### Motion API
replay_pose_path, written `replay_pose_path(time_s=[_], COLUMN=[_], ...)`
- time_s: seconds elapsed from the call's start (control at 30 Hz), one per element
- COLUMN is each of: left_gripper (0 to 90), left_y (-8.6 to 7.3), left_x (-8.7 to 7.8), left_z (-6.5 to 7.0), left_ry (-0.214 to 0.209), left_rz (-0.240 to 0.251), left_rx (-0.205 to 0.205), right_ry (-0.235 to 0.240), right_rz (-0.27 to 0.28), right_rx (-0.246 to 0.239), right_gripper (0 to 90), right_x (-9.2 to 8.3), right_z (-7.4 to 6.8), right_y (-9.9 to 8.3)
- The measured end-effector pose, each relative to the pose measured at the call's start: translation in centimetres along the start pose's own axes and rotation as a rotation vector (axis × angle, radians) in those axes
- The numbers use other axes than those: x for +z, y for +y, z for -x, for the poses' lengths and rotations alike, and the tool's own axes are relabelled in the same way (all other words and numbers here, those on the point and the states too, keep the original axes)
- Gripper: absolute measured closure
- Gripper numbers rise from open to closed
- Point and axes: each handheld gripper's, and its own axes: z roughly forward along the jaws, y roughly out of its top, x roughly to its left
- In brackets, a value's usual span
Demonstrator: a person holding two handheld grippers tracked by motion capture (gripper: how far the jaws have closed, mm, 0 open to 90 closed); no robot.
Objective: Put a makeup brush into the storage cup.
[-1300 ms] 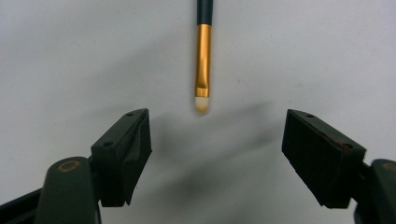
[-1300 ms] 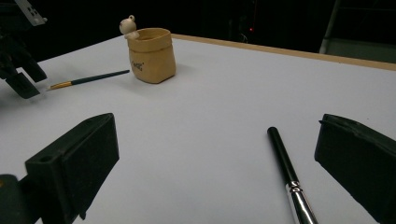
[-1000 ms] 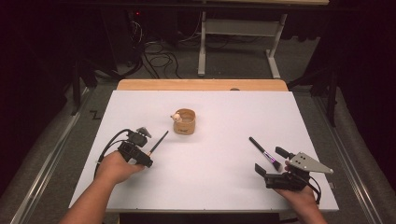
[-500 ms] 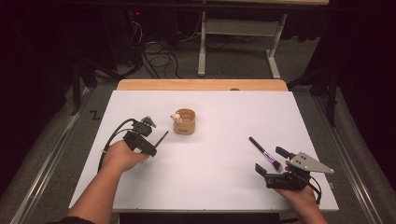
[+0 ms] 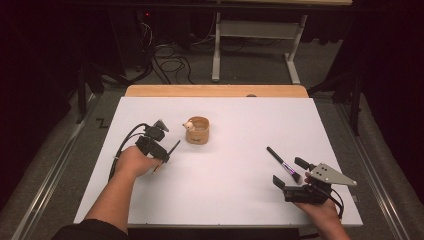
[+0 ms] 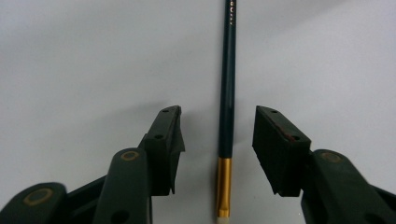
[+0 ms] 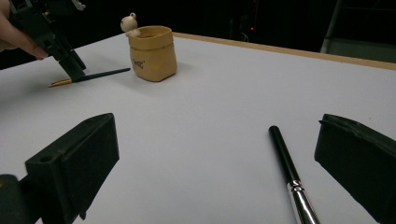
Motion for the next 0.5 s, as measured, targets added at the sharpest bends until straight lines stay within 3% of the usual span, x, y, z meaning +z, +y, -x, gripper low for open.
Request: replay_pose_path(time_s=[0.27, 0.5], left_gripper=[60.5, 67.5], left_y=[0.72, 0.79], left_x=[0.57, 0.79], left_z=[0.32, 0.04], left_ry=[0.006, 0.01], left_rz=[-0.007, -0.009], left_rx=[0.028, 0.024], right_ry=[0.001, 0.001], right_rz=[0.0, -0.001], right_rx=[-0.003, -0.001], right_gripper=[0.4, 0.4], right_x=[0.03, 0.01], right_z=[0.05, -0.01], right_y=[-0.03, -0.02])
